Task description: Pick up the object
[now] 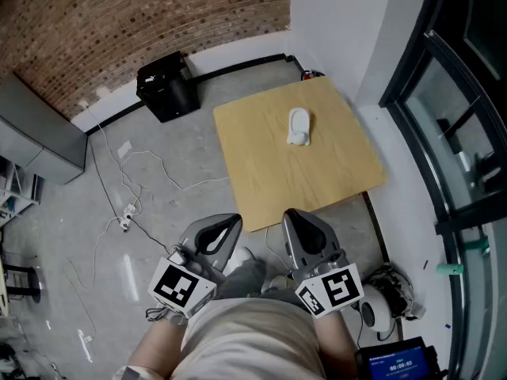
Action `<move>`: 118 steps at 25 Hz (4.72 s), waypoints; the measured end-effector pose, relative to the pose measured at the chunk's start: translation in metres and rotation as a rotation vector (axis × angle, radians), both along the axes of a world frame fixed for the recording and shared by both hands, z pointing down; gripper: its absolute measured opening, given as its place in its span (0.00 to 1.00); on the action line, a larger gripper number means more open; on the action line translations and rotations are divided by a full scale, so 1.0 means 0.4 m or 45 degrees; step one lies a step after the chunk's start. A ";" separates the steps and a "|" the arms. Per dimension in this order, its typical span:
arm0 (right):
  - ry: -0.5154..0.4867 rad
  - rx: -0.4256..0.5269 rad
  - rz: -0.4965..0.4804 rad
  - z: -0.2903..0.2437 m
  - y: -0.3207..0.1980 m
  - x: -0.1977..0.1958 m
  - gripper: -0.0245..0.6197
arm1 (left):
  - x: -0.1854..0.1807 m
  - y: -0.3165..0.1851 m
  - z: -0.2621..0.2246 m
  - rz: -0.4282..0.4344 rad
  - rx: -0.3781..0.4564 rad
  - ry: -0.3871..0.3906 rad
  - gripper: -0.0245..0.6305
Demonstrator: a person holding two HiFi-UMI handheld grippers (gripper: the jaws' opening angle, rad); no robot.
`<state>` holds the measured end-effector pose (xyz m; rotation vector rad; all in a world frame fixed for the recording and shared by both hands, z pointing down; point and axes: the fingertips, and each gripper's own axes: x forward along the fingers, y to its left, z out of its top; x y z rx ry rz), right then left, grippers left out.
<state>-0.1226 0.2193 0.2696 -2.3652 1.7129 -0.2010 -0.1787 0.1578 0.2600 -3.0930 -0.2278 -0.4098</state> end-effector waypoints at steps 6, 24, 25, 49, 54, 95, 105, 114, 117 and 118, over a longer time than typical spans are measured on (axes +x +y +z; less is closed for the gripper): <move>-0.041 -0.066 -0.010 0.085 -0.084 0.105 0.07 | 0.122 -0.079 0.077 0.020 -0.018 -0.036 0.04; -0.036 -0.522 -0.252 0.232 -0.491 0.479 0.07 | 0.533 -0.439 0.225 -0.032 -0.304 -0.092 0.04; -0.024 -0.531 -0.288 0.239 -0.500 0.492 0.07 | 0.547 -0.440 0.239 -0.052 -0.320 -0.108 0.04; 0.525 -1.549 -1.007 0.789 -0.596 1.037 0.35 | 0.960 -0.354 0.849 -0.870 -1.343 -0.309 0.37; 0.447 -1.699 -1.154 0.915 -0.612 1.045 0.38 | 0.965 -0.373 0.939 -0.989 -1.384 -0.372 0.44; -0.789 -1.451 -0.482 0.951 -0.457 0.400 0.43 | 0.391 -0.450 1.025 -0.423 -0.619 -1.141 0.52; -0.900 -1.392 -0.441 0.987 -0.471 0.411 0.53 | 0.440 -0.456 1.002 -0.348 -0.645 -1.047 0.53; -0.548 -1.153 -0.412 0.859 -0.560 0.497 0.53 | 0.510 -0.533 0.875 -0.508 -0.461 -0.702 0.47; -0.329 -0.966 -0.378 0.720 -0.645 0.571 0.53 | 0.584 -0.619 0.734 -0.543 -0.286 -0.521 0.47; -0.249 -0.891 -0.366 0.663 -0.679 0.597 0.53 | 0.610 -0.652 0.675 -0.558 -0.212 -0.450 0.47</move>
